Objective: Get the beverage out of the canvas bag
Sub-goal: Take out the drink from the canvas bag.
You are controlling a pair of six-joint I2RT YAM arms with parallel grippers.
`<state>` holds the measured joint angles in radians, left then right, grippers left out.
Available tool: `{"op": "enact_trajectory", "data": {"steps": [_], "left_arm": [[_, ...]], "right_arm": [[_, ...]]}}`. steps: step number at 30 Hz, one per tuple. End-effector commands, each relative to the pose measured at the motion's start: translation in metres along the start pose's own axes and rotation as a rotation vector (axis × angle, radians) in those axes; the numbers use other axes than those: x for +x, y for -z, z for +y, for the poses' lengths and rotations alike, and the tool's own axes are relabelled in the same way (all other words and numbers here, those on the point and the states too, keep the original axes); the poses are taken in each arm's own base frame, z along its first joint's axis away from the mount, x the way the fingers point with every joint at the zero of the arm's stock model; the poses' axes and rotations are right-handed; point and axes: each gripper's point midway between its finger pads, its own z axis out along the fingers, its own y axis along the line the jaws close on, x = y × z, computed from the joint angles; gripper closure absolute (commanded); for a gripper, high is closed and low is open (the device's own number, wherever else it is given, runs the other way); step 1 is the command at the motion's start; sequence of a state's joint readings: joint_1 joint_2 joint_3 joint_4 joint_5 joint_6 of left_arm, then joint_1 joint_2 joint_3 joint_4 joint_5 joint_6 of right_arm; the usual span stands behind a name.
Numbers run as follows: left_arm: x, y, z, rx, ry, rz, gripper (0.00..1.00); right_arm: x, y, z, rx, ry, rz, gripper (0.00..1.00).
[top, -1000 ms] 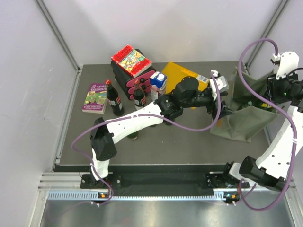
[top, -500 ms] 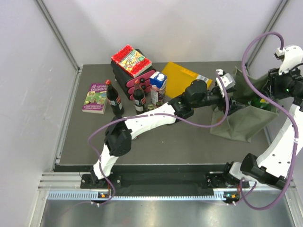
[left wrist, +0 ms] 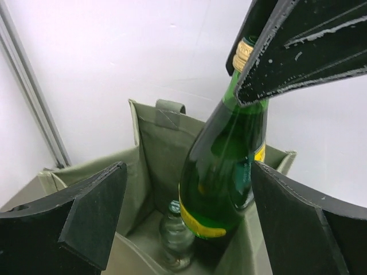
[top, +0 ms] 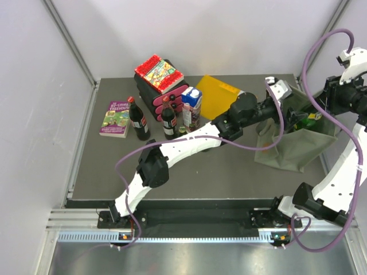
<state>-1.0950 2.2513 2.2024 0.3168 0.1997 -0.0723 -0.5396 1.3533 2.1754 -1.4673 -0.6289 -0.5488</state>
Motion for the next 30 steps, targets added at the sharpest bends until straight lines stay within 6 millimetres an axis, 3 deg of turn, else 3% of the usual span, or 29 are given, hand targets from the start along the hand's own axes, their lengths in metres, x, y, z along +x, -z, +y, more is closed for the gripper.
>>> {"op": "enact_trajectory", "data": {"steps": [1, 18, 22, 30], "left_arm": [[-0.038, -0.008, -0.001, -0.004, -0.073, -0.114, 0.07], [-0.039, -0.01, -0.018, 0.058, -0.147, -0.122, 0.08], [-0.039, -0.009, -0.021, 0.066, -0.131, -0.117, 0.11], [-0.044, -0.009, -0.038, 0.107, -0.108, -0.125, 0.28]], "right_arm": [[-0.059, 0.019, 0.004, 0.008, 0.138, -0.231, 1.0], [-0.071, 0.016, 0.024, -0.116, 0.144, -0.289, 1.0], [-0.069, 0.012, 0.031, -0.153, 0.139, -0.284, 1.0], [-0.075, 0.017, 0.04, -0.173, 0.172, -0.326, 1.0]]}}
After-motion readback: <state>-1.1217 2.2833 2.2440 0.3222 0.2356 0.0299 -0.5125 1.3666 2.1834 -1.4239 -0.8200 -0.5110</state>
